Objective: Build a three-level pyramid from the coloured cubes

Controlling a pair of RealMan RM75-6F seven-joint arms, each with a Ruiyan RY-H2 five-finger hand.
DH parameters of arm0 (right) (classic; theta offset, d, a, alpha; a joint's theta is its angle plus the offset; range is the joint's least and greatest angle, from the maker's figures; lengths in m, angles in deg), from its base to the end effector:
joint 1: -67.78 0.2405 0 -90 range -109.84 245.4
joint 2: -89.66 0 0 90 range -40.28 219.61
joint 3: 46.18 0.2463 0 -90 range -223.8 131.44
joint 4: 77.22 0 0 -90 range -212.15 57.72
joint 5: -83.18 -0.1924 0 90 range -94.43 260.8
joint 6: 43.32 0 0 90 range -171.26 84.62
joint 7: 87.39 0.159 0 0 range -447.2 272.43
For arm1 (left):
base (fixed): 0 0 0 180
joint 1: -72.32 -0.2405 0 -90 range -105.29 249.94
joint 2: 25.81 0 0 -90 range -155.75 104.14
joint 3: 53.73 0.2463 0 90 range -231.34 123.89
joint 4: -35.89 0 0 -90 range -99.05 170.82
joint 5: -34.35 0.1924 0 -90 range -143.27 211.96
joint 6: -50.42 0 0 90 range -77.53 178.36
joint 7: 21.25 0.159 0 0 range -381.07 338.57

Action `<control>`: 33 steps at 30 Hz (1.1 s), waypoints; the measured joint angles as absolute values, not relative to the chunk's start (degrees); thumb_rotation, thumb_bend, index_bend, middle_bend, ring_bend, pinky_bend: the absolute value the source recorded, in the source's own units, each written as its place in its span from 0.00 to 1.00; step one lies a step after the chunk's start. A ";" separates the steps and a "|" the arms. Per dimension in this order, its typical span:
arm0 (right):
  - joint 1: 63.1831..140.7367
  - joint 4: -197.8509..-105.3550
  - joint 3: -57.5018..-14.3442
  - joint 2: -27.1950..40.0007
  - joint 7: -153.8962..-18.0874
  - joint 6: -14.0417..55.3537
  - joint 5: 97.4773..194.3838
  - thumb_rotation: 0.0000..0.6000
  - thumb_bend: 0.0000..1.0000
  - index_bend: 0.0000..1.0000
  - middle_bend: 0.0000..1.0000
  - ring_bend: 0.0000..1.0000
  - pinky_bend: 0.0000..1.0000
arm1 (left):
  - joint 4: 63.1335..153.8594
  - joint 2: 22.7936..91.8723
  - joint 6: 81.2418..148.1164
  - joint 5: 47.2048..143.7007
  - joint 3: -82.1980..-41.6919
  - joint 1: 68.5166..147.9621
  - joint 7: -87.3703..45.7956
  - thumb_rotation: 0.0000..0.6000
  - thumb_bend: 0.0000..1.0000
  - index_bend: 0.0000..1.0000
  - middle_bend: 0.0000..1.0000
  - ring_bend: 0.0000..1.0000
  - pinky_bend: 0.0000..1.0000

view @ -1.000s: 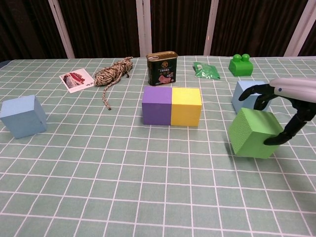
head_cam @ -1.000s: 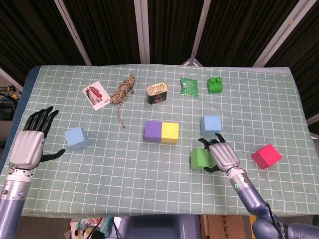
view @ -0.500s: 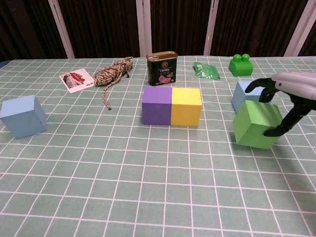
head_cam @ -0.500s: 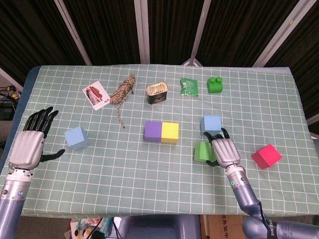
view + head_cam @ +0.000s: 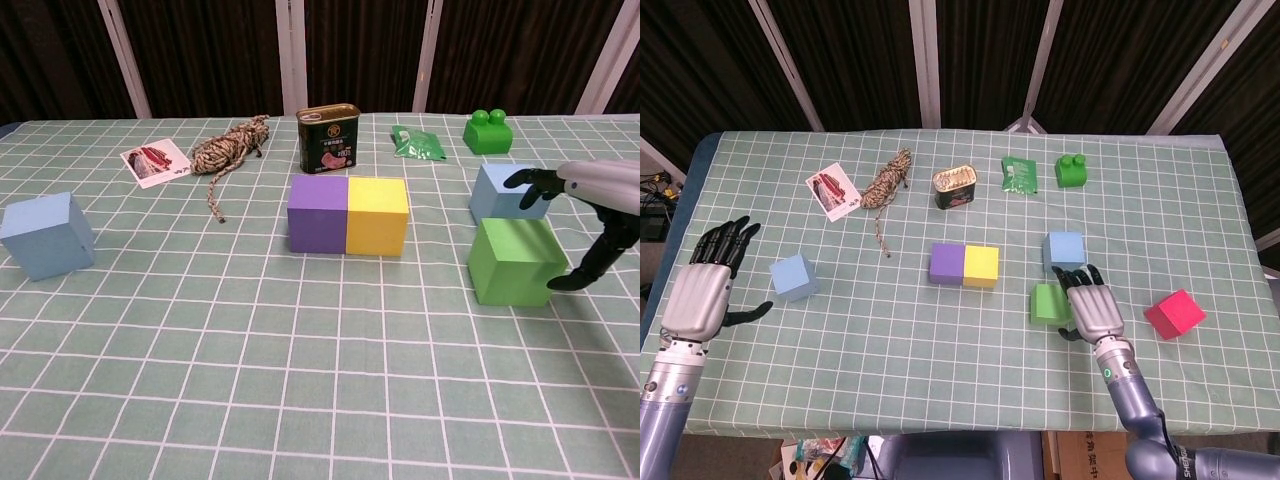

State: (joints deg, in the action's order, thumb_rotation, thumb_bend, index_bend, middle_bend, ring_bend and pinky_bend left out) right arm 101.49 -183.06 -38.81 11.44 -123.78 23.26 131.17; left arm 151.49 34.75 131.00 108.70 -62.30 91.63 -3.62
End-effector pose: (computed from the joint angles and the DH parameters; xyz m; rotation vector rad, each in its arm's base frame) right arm -0.1847 -0.2945 0.0447 1.6744 -1.0735 0.6740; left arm -0.1845 0.2569 0.1682 -1.4444 -0.8851 -1.0442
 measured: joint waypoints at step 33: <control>100.94 -171.33 -41.57 12.03 -107.07 16.04 149.70 1.00 0.26 0.19 0.49 0.30 0.00 | 151.50 34.89 130.24 108.80 -62.70 91.31 -4.22 1.00 0.10 0.00 0.00 0.00 0.06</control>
State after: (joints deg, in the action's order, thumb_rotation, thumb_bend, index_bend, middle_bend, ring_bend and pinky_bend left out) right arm 100.94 -171.33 -41.57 12.03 -107.07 16.04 149.70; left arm 151.50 34.89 130.24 108.80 -62.70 91.31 -4.22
